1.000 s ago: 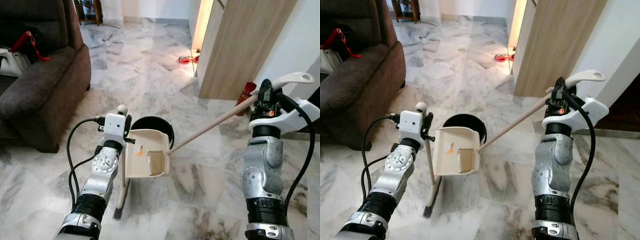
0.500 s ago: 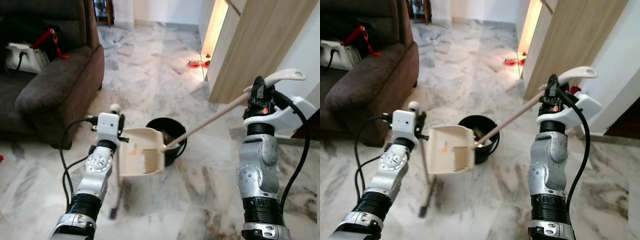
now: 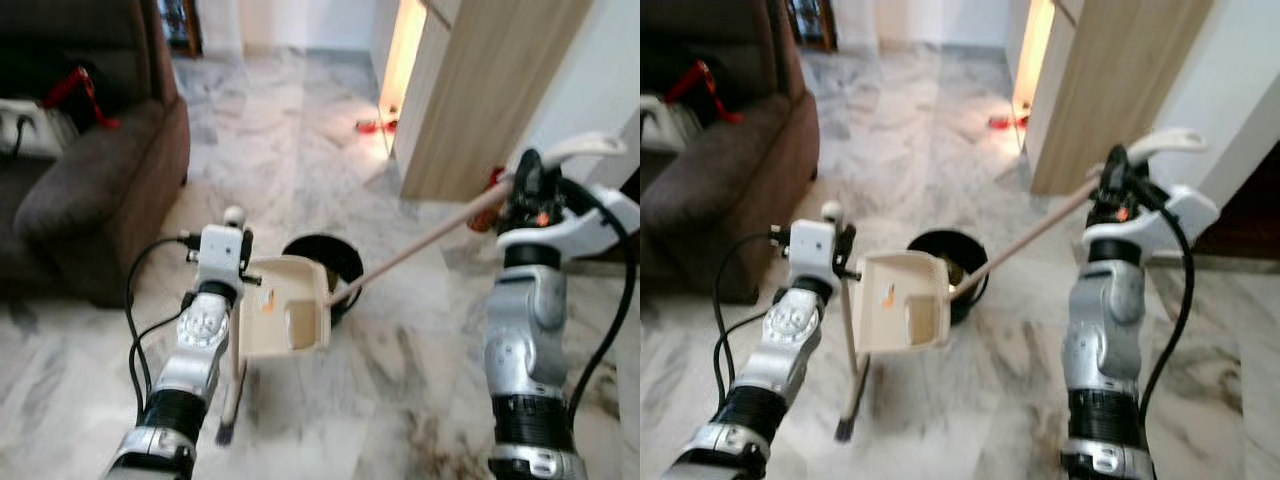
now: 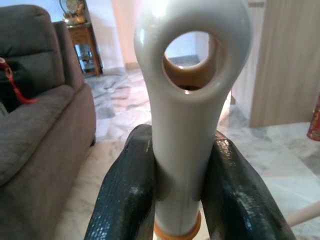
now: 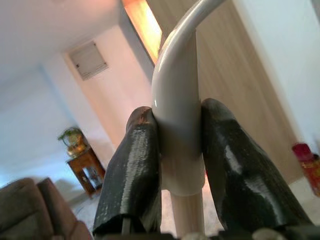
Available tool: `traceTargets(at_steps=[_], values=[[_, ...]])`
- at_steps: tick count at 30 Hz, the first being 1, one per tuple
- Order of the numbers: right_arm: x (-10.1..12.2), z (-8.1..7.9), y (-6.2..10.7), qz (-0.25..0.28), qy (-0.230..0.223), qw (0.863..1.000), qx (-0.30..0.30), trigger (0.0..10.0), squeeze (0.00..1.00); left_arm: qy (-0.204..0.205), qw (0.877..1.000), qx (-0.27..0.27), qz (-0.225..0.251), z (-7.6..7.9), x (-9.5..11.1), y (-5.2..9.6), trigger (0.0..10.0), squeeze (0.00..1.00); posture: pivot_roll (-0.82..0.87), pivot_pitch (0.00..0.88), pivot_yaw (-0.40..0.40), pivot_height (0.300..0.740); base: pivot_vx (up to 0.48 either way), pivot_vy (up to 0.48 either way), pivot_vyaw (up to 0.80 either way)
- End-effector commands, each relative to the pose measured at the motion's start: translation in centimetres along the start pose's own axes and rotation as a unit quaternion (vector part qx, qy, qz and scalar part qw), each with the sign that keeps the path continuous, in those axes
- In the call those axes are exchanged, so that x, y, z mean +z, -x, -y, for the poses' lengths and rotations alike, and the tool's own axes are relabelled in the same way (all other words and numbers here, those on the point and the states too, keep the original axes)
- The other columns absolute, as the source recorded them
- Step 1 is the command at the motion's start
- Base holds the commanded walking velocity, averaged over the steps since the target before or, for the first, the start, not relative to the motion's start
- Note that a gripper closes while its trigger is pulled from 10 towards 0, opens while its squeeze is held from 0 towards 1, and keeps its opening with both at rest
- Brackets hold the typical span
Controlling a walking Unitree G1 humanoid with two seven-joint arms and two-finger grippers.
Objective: Sweep floor
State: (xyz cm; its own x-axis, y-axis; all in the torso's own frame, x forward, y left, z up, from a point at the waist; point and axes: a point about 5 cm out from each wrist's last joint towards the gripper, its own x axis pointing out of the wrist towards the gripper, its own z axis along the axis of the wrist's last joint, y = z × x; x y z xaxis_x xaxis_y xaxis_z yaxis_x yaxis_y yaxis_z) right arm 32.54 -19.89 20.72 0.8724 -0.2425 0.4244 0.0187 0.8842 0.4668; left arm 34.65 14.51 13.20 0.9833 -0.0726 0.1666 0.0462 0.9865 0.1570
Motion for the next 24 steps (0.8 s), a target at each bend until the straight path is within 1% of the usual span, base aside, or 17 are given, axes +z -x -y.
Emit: traceTargets(at_steps=[1,24], values=[[1.15,-0.54,-0.47,0.025,-0.016,1.000,0.008,10.0,0.00,-0.002,1.000,-0.002,0.026,0.20,1.27,-0.48,10.0,0.00,0.10,0.053,-0.061,0.740,0.480,0.000,0.00],[1.36,-1.03,-0.61,0.027,-0.023,0.999,0.015,10.0,0.00,-0.001,1.000,0.004,0.030,0.00,1.47,-0.55,10.0,0.00,0.10,0.052,-0.061,0.740,0.480,0.000,0.00]])
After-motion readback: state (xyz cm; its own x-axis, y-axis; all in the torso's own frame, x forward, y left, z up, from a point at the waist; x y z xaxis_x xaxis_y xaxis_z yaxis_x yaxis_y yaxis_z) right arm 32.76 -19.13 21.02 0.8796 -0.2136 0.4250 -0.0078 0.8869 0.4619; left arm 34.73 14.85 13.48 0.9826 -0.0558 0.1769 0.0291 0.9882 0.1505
